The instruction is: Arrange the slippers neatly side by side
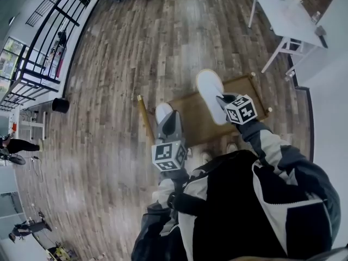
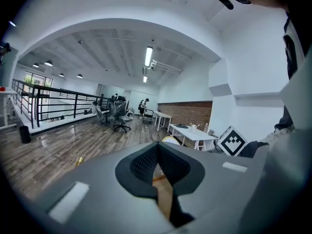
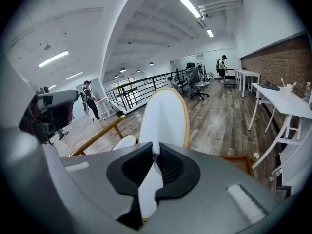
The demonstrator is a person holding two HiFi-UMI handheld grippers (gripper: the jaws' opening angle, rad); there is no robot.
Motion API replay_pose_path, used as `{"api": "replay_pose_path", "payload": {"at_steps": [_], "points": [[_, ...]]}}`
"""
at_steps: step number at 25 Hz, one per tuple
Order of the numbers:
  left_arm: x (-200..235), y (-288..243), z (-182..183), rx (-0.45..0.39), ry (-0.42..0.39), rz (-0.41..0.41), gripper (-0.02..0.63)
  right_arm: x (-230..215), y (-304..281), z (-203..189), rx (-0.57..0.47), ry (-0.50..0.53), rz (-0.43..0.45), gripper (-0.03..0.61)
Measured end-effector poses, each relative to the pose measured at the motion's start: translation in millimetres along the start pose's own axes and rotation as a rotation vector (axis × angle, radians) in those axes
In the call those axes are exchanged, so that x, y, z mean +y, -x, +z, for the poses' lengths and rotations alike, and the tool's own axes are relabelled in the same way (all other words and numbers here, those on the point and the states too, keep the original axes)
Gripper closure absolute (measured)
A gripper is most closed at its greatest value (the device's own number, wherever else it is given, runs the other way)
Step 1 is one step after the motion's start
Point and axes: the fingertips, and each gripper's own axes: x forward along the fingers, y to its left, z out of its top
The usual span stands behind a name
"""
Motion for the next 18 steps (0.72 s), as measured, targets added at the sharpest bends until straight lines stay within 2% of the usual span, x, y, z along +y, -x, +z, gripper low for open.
{"api": "replay_pose_path", "payload": {"at_steps": [6,9,18], "points": [[27,23,-7,0.007,-0.001,0.029,0.598,56,-41,-16,0.066,0.019,0.064,0.551],[36,35,-7,0.004,-0.009,0.043,0.598,75,-65,-27,0.101,-0.008,0.08,0.551],[45,51,-14,0.029,-0.043,0.027,0.598,95,-145,-81,0.276,-0.052,0.03,0.551]]}}
